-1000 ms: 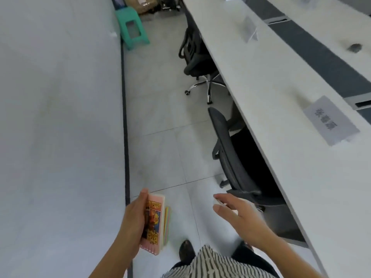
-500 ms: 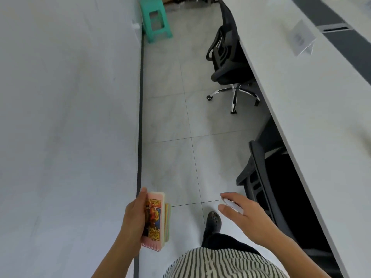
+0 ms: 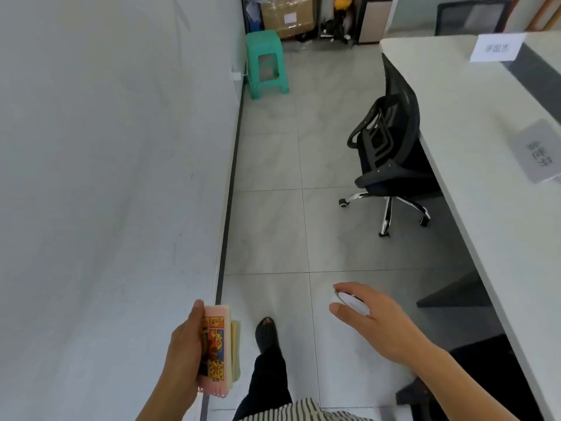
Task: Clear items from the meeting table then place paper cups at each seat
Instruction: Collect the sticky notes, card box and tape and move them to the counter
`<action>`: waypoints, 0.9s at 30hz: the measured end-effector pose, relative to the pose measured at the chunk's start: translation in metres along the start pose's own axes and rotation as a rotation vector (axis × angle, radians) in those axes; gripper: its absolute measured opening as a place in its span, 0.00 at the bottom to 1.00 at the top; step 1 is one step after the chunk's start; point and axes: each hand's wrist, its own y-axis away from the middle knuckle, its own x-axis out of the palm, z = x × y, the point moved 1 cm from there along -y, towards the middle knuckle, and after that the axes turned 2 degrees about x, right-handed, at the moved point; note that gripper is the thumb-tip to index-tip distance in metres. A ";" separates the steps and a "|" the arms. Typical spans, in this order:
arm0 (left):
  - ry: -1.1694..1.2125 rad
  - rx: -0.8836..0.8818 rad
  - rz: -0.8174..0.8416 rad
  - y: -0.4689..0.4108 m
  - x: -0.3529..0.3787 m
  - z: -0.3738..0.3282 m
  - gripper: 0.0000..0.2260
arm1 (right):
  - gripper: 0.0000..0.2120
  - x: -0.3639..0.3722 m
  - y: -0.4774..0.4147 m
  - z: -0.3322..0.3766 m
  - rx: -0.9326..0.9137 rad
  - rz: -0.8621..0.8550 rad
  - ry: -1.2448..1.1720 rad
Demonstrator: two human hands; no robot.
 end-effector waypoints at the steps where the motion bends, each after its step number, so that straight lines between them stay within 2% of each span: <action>1: 0.000 0.001 0.003 -0.022 0.001 -0.020 0.26 | 0.41 -0.004 -0.021 0.009 0.014 -0.023 0.005; 3: -0.010 0.002 0.022 -0.061 0.005 -0.064 0.25 | 0.47 -0.017 -0.057 0.031 0.053 -0.058 -0.007; 6: -0.061 0.049 0.057 -0.114 0.017 -0.135 0.26 | 0.49 -0.043 -0.104 0.066 0.090 -0.081 -0.046; 10: -0.162 0.119 0.112 -0.177 0.045 -0.217 0.25 | 0.40 -0.078 -0.161 0.091 0.137 -0.109 -0.111; 13: -0.230 0.132 0.148 -0.227 0.074 -0.265 0.24 | 0.37 -0.107 -0.209 0.097 0.177 -0.138 -0.116; 16: -0.289 0.143 0.194 -0.281 0.109 -0.307 0.23 | 0.26 -0.140 -0.271 0.094 0.216 -0.154 -0.119; 18: -0.316 0.147 0.204 -0.317 0.135 -0.339 0.23 | 0.24 -0.166 -0.320 0.092 0.234 -0.157 -0.124; 22: -0.358 0.182 0.193 -0.378 0.185 -0.415 0.21 | 0.27 -0.232 -0.427 0.106 0.221 -0.114 -0.110; 27: -0.361 0.293 0.178 -0.434 0.225 -0.510 0.20 | 0.34 -0.317 -0.559 0.168 0.129 -0.051 -0.050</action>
